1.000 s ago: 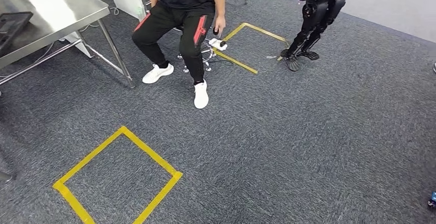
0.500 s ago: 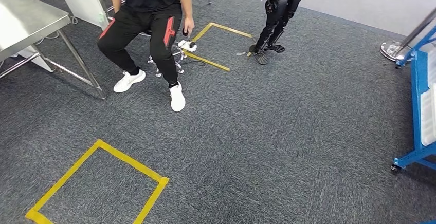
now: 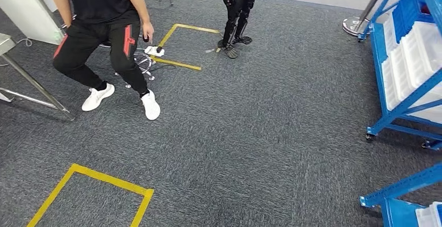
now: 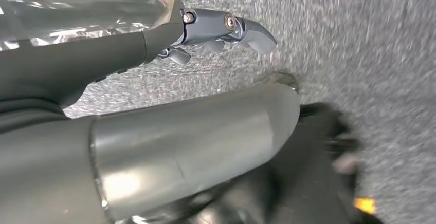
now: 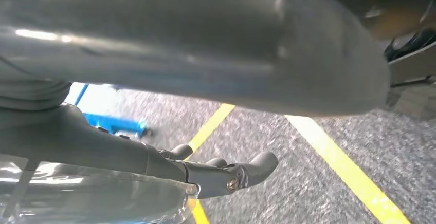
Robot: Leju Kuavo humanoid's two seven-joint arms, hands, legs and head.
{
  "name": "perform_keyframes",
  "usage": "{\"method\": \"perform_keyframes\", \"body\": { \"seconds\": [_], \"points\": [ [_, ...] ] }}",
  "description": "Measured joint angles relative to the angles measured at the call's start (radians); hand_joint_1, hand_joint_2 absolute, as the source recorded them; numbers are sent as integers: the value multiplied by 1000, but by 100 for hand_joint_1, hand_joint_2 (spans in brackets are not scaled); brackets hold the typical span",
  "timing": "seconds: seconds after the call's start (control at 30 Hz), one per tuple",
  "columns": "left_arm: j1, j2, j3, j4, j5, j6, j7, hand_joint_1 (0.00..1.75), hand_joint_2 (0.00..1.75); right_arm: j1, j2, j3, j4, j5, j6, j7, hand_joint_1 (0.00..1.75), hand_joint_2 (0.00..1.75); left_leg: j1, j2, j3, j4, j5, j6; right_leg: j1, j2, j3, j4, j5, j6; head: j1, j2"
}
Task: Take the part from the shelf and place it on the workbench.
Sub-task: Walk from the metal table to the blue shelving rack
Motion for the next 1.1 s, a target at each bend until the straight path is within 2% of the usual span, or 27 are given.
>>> {"method": "perform_keyframes", "body": {
  "seconds": [0.03, 0.07, 0.1, 0.13, 0.2, 0.27, 0.33, 0.37, 0.43, 0.47, 0.5, 0.53, 0.57, 0.6, 0.63, 0.67, 0.7, 0.73, 0.77, 0.83, 0.87, 0.93, 0.97, 1.0, 1.03, 1.07, 1.1],
  "points": [
    [1, 0, 1, 0, -1, 0, 3, 0, 0, 0, 0, -1, 0, 0, 0, -4, 0, 0, 0, -8, -27, 54, -18, 0, 2, 13, -1, 0, 1, -1, 0, 0],
    [2, 0, 3, 0, -1, -1, 6, 0, 0, 0, 0, -3, 0, -1, 0, -8, 0, 0, 0, -11, -41, 78, -15, 1, 4, 28, -1, 1, 1, -2, 0, 0],
    [2, 0, 4, 0, -1, -1, 7, 0, 0, 1, 0, -4, 0, -1, -1, -11, 0, 0, 0, -14, -37, 63, 8, 3, 5, 42, 0, 1, 2, -3, 0, 0],
    [2, 0, 5, 0, -1, -1, 7, 0, 0, 1, 0, -5, 0, 0, -1, -14, 0, 0, 0, -19, -16, 11, 45, 5, 6, 56, 2, 2, 2, -3, 0, 0],
    [2, 2, 8, 0, 0, -1, 8, 0, 0, -1, 0, -6, 0, 3, -2, -20, 0, 0, 2, -60, 40, -121, 110, 13, 8, 83, 0, 8, 0, 0, 0, 0],
    [1, 4, 13, 0, 1, -1, 9, 0, 0, -3, 0, -7, 0, 4, -2, -22, 0, 0, 0, -88, 66, -186, 128, 21, 10, 105, -12, 12, 1, 10, -1, 0],
    [-1, 4, 16, -1, 2, -1, 10, 0, 0, -1, 0, -9, 0, 4, -2, -23, 0, 0, -8, -72, 69, -193, 129, 34, 9, 125, -25, 8, 5, 28, -1, 0],
    [-3, 3, 17, -2, 4, -1, 10, 0, 0, 0, -1, -10, 0, 4, -2, -23, 0, 0, -9, -61, 71, -200, 133, 43, 9, 121, -29, 11, 4, 34, -1, 0],
    [-5, 2, 19, -3, 7, 0, 8, 0, 0, 0, -1, -11, 0, 6, -2, -25, 0, 0, -8, -35, 74, -213, 143, 57, 11, 76, -56, 66, -26, 35, 2, 0],
    [-4, 2, 20, -3, 6, 0, 8, 0, 0, -1, -1, -12, 0, 8, -2, -27, 0, 0, -8, -20, 74, -215, 145, 61, 9, 44, -86, 127, -56, 32, 3, 0],
    [-2, 3, 21, -3, 4, 0, 8, 0, 0, -2, -1, -13, 1, 10, -1, -29, 0, 0, -10, -5, 73, -215, 145, 63, 9, 23, -122, 197, -87, 31, 5, 0],
    [-1, 4, 22, -3, 2, 0, 10, 0, 0, -2, 0, -13, 1, 12, 0, -30, 0, 0, -10, 11, 72, -215, 144, 63, 8, 13, -153, 259, -110, 33, 6, 0],
    [-1, 4, 22, -3, 1, 0, 12, 0, 0, -2, -1, -15, 1, 13, 0, -31, 0, 0, -11, 25, 72, -215, 144, 63, 7, 9, -168, 291, -119, 39, 6, 0],
    [-1, 4, 22, -3, 0, 0, 14, 0, 0, -1, -1, -16, 2, 13, 1, -32, 0, 0, -11, 38, 72, -215, 143, 62, 6, 6, -161, 281, -111, 48, 6, 0],
    [-2, 3, 23, -3, 0, 0, 15, 0, 0, 1, -2, -17, 2, 13, 1, -32, 0, 0, -11, 50, 73, -215, 142, 60, 6, -1, -132, 230, -90, 57, 7, 0],
    [-2, 2, 23, -3, 0, 0, 16, 0, 0, 1, -3, -18, 3, 13, 1, -32, 0, 0, -12, 61, 76, -214, 140, 58, 5, -21, -87, 151, -63, 64, 7, 0],
    [-2, 1, 23, -3, 0, 0, 17, 0, 0, 0, -3, -19, 3, 13, 1, -32, 0, 0, -14, 72, 79, -214, 137, 53, 7, -45, -49, 80, -39, 65, 7, 0],
    [-2, 1, 23, -3, 0, 0, 17, 0, 0, -2, -3, -19, 3, 13, 2, -33, 0, 0, -16, 81, 83, -214, 133, 47, 9, -65, -21, 30, -21, 60, 6, 0],
    [-3, 2, 23, -3, -1, 0, 17, 0, 0, -4, -3, -19, 3, 14, 3, -33, 0, 0, -18, 91, 87, -213, 130, 40, 12, -77, -10, 5, -10, 51, 6, 0],
    [-7, 2, 24, -3, -2, 0, 17, 0, 0, -5, -3, -19, 5, 18, 6, -34, 0, 0, -18, 111, 97, -216, 125, 27, 16, -63, -13, 2, -4, 29, 4, 0],
    [-11, 2, 24, -3, -3, 0, 17, 0, 0, -5, -3, -19, 7, 20, 7, -34, 0, 0, -14, 106, 100, -214, 121, 20, 11, -52, -12, 0, -1, 21, 3, 0],
    [-16, 1, 24, -3, -5, 0, 18, 0, 0, -5, -4, -19, 8, 24, 7, -35, 0, 0, -8, 57, 86, -168, 82, 10, 2, -31, -6, -5, 5, 3, 1, 0],
    [-15, 1, 24, -3, -7, 0, 20, 0, 0, -6, -4, -19, 8, 27, 6, -35, 0, 0, -6, 23, 64, -116, 49, 7, 0, -20, -4, -6, 8, -3, -1, 0],
    [-13, 0, 24, -3, -9, -1, 22, 0, 0, -7, -5, -19, 9, 30, 4, -35, 0, 0, -5, 2, 33, -49, 12, 7, 3, -8, -6, -6, 9, -8, -2, 0],
    [-10, 0, 24, -2, -11, -1, 24, 0, 0, -7, -5, -19, 9, 34, 2, -35, 0, 0, -5, -8, 2, 15, -16, 7, 6, 5, -7, -5, 10, -10, -2, 0],
    [-8, 0, 24, -1, -12, -2, 25, 0, 0, -7, -5, -19, 9, 37, 0, -35, 0, 0, -5, -11, -21, 58, -26, 7, 9, 19, -7, -5, 10, -12, -3, 0],
    [-7, 0, 24, -1, -14, -2, 25, 0, 0, -7, -5, -19, 10, 41, -1, -35, 0, 0, -4, -13, -28, 64, -14, 8, 10, 33, -7, -4, 10, -12, -3, 0]
  ]
}}
